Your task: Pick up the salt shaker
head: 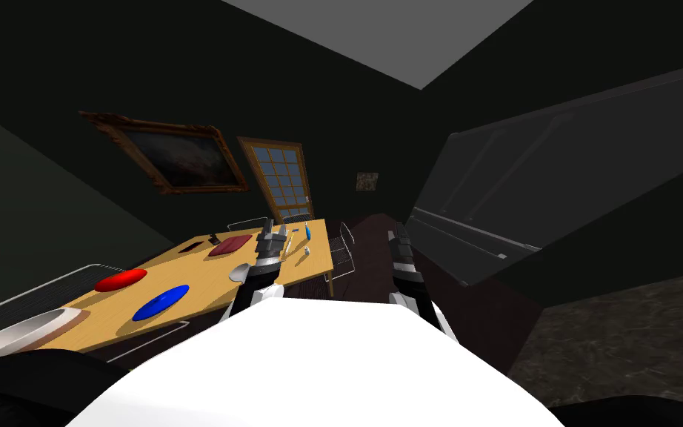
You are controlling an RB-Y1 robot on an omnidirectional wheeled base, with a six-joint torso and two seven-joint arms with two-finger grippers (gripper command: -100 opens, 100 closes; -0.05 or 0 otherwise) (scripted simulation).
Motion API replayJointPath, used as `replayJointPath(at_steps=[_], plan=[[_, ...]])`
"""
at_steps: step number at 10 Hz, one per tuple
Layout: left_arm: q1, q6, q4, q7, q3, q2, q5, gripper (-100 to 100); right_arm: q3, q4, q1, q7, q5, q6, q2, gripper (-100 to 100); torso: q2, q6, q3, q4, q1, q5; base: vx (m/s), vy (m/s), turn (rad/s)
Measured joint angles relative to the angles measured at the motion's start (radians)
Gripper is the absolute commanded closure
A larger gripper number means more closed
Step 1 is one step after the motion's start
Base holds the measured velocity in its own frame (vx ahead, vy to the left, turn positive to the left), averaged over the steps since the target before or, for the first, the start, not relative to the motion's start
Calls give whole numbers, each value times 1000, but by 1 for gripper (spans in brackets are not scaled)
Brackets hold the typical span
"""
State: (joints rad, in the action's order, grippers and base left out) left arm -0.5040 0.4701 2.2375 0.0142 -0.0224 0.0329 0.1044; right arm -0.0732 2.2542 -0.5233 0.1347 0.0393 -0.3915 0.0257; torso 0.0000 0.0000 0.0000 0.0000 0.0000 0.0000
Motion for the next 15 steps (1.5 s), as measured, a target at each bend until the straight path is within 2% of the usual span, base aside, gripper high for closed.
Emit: replayJointPath(at_steps=[5,7,9,10,13,15], plan=[[44,-84,-121,52,-2,53,43,-100,0,0,0,0,0,0,0,0,2,0,1,0,7,2,-36,90,-85],[57,-121,-141,64,0,57,52,-100,0,0,0,0,0,0,0,0,2,0,1,0,5,1,-38,70,-84],[81,-178,-186,91,-4,72,74,-100,0,0,0,0,0,0,0,0,3,0,1,1,7,2,-39,89,-94],[85,-187,-208,98,-1,73,78,-100,0,0,0,0,0,0,0,0,2,0,1,0,5,1,-32,54,-52],[126,-235,-284,125,-7,84,99,-100,0,0,0,0,0,0,0,0,1,0,1,0,4,1,-31,60,-92],[178,-299,-353,157,-16,94,124,-100,0,0,0,0,0,0,0,0,2,0,1,1,7,2,-43,90,-96]])
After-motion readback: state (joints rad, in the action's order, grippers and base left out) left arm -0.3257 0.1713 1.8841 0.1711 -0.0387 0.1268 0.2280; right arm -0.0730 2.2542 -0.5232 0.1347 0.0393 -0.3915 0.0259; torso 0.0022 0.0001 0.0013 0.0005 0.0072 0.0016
